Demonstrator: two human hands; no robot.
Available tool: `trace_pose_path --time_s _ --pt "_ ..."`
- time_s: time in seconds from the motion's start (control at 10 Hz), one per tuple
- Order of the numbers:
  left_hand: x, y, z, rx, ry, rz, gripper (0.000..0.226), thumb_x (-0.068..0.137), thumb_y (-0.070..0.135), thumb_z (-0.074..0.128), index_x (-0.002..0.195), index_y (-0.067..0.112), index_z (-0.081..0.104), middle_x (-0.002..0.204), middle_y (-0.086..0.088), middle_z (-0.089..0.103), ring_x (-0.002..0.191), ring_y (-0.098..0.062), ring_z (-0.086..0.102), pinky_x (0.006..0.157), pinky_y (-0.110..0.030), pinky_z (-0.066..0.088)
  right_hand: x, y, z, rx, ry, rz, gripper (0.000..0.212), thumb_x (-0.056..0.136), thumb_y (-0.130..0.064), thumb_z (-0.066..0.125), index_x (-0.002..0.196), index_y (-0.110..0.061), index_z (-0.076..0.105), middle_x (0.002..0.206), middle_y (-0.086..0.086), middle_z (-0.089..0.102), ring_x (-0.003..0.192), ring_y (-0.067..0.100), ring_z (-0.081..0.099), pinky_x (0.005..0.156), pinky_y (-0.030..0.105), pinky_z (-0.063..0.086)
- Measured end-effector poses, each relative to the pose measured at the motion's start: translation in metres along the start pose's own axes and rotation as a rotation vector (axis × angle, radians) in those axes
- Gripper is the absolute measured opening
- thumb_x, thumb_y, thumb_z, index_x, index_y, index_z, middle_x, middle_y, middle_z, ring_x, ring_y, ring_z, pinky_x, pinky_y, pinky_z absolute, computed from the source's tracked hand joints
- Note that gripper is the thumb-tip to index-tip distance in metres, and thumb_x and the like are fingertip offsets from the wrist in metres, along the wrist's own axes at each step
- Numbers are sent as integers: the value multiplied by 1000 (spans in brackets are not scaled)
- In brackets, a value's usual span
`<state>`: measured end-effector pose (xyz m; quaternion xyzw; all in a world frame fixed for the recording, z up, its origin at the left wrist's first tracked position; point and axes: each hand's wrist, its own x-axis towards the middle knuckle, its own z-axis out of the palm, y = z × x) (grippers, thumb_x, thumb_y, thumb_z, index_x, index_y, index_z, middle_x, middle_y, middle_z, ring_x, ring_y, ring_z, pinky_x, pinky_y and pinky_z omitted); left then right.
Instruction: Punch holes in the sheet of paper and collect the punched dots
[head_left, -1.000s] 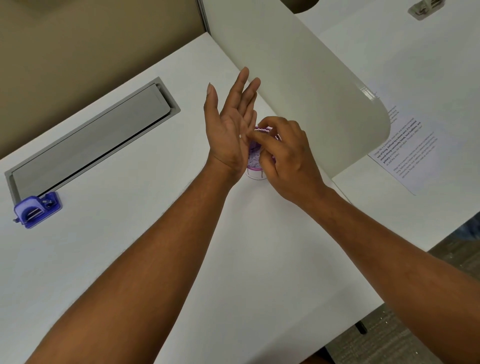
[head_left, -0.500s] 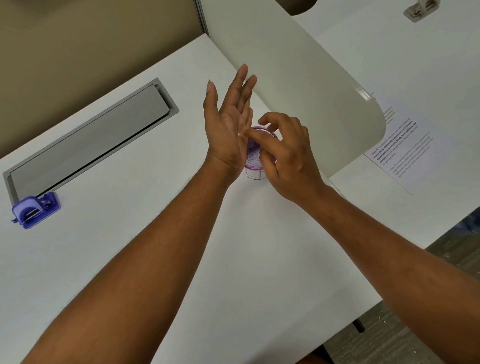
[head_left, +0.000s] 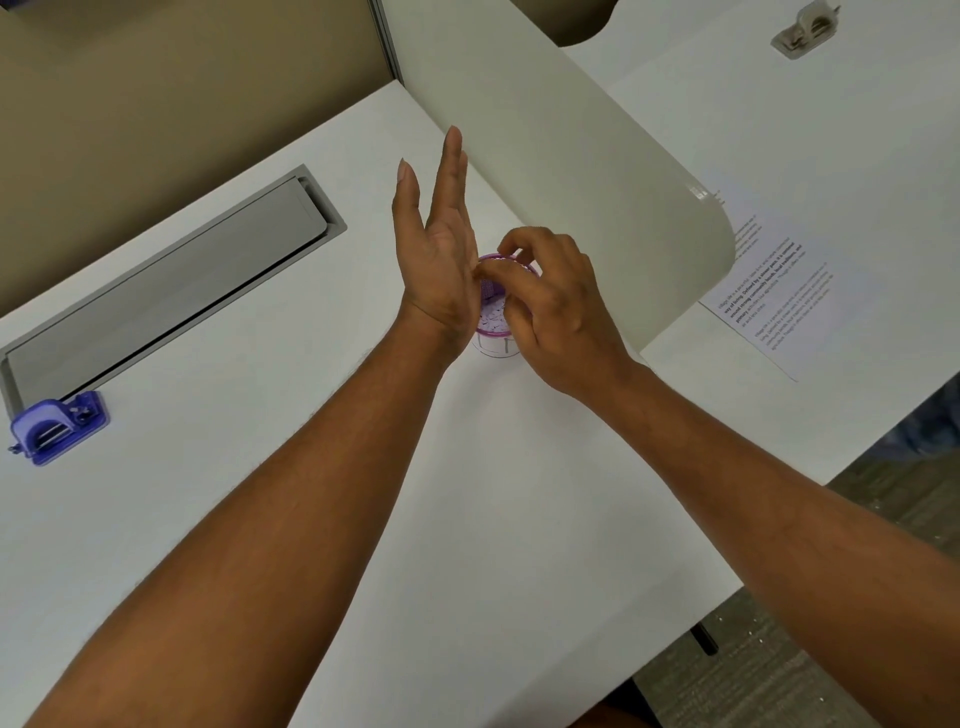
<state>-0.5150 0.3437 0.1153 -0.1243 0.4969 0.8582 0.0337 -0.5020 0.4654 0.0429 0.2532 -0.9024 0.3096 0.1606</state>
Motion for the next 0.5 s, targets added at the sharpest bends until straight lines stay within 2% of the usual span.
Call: trace_pose_path --time_s 0.1,0.2,0.4,0.5 --pt "0 1 2 -70 6 -19 66 112 58 4 170 30 20 180 6 17 167 -14 6 132 -46 4 1 -1 -2 -24 57 42 23 91 -12 69 114 -14 70 122 13 64 104 30 62 82 51 59" --pt "0 0 3 -124 3 -22 66 112 58 6 170 31 21 179 6 18 167 -15 9 126 -41 16 0 -2 -4 15 36 27 37 89 -5 69 124 -17 68 127 12 62 107 28 62 85 49 58" --pt "3 1 -8 74 8 56 63 114 51 3 171 29 18 180 6 13 167 -12 4 132 -42 3 0 -9 -15 42 47 114 36 95 -9 65 130 -13 66 130 10 64 116 27 62 89 45 59" --pt "-9 13 -17 303 23 129 59 116 42 4 171 24 19 180 5 13 167 -11 4 136 -43 0 6 -17 -26 56 28 122 43 102 -14 59 145 -13 57 145 10 59 131 27 58 101 40 57"
